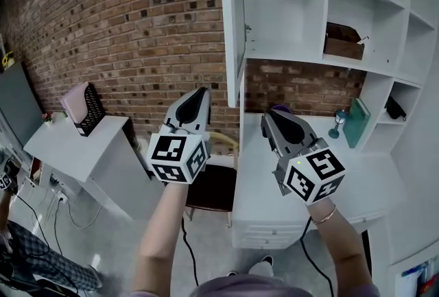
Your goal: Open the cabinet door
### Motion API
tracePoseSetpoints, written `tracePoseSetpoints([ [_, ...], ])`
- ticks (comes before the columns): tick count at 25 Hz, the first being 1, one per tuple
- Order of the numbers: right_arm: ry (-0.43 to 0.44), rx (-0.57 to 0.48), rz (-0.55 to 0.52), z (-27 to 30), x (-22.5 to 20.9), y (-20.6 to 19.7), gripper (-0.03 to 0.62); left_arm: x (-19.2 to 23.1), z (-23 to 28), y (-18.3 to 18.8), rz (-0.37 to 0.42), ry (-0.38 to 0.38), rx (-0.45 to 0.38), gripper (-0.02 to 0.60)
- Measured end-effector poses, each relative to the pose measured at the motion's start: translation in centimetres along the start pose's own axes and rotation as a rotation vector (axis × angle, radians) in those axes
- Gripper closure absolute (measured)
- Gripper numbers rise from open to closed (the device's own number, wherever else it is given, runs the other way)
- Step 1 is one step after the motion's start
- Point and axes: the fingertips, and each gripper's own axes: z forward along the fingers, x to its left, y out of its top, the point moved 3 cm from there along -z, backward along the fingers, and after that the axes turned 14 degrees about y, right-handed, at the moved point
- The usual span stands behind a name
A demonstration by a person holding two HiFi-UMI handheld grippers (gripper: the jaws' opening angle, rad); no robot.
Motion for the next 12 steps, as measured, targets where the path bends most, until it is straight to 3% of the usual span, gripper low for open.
tracePoseSetpoints([
  [4,-0.025,0.023,0.044,-1.4,-0.2,-2.2,0.594,-0.4,-1.6,-3.6,-0.021,-0.003,0.076,0.571],
  [12,-0.089,0.073,0.129,-4.2,-0.2,-6.3,0.594,-1.5,-4.9,-9.9,0.009,-0.009,0.21,0.58],
])
